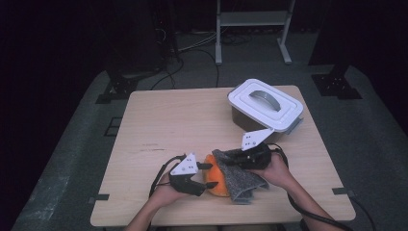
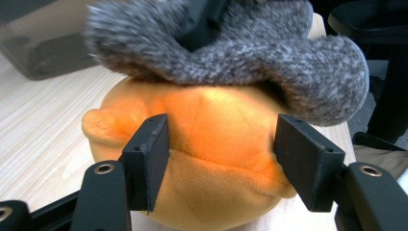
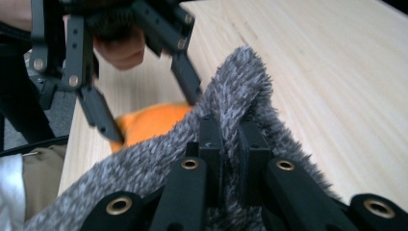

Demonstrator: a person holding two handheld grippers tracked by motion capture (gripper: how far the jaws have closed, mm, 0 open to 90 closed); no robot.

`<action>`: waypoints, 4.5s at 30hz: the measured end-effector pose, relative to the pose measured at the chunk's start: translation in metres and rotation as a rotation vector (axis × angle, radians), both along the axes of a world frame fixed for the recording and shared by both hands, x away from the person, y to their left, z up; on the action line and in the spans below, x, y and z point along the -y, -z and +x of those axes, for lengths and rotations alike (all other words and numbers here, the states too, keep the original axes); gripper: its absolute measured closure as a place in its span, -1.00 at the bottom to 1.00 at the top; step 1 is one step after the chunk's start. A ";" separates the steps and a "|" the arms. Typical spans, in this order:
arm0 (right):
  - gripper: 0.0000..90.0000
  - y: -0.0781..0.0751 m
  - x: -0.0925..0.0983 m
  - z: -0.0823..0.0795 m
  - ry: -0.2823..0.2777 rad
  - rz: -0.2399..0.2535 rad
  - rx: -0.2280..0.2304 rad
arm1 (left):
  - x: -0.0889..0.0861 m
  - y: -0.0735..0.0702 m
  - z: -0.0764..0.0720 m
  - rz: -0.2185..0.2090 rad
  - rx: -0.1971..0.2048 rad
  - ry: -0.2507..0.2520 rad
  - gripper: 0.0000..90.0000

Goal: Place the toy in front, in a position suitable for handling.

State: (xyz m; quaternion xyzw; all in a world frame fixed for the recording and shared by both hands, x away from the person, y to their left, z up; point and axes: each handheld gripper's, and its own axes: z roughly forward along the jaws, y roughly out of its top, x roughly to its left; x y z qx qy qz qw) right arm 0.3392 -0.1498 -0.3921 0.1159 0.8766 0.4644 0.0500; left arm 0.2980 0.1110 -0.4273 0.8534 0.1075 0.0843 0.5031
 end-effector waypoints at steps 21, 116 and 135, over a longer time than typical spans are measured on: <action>0.82 -0.006 0.028 -0.013 0.035 0.014 -0.028 | 0.008 -0.004 -0.002 0.007 0.047 0.013 -0.14; -0.01 0.010 0.009 -0.017 0.025 0.073 -0.095 | -0.009 -0.005 0.010 0.072 -0.017 0.059 0.08; 0.76 -0.005 0.050 -0.008 0.044 0.027 -0.023 | -0.005 -0.008 0.012 0.047 0.133 0.049 0.15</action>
